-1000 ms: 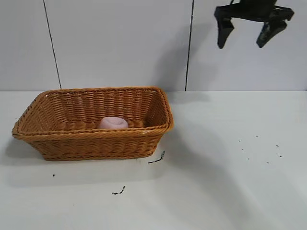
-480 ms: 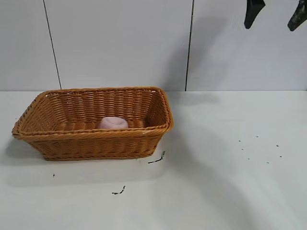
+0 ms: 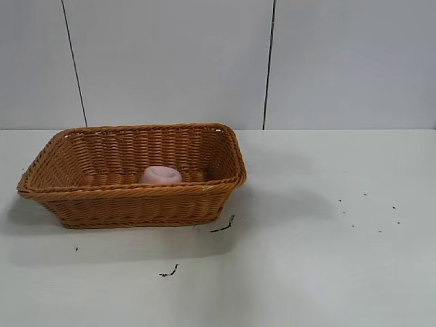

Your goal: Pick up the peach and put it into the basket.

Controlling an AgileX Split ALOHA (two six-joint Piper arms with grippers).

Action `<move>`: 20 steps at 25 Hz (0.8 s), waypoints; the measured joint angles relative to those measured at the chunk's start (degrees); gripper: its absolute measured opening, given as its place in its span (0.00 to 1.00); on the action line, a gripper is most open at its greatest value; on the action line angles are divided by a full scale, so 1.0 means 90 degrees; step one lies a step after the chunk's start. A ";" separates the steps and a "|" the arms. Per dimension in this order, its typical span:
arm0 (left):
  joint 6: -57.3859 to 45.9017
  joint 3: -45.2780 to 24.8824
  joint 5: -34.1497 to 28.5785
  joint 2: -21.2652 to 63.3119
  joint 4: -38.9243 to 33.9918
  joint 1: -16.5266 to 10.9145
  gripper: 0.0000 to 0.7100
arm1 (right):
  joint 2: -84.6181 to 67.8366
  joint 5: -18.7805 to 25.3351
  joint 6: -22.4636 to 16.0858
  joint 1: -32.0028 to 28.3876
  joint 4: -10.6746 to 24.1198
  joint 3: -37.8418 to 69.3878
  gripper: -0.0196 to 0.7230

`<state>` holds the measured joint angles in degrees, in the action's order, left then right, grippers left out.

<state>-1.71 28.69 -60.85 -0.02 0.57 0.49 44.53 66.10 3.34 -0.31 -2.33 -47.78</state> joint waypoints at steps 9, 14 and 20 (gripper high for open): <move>0.0000 0.0000 0.0000 0.0000 0.0000 0.0000 0.98 | -0.2952 -0.0737 -0.0061 0.0000 -0.0008 0.2113 0.96; 0.0000 0.0000 0.0000 0.0000 0.0000 0.0000 0.98 | -0.3874 -0.0803 -0.0124 0.0000 -0.0008 0.2149 0.96; 0.0000 0.0000 0.0000 0.0000 0.0000 0.0000 0.98 | -0.4872 -0.0796 -0.0129 0.0000 -0.0001 0.2149 0.96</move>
<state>-1.71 28.69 -60.85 -0.02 0.57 0.49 0.68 58.94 2.18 -0.31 -2.34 -28.44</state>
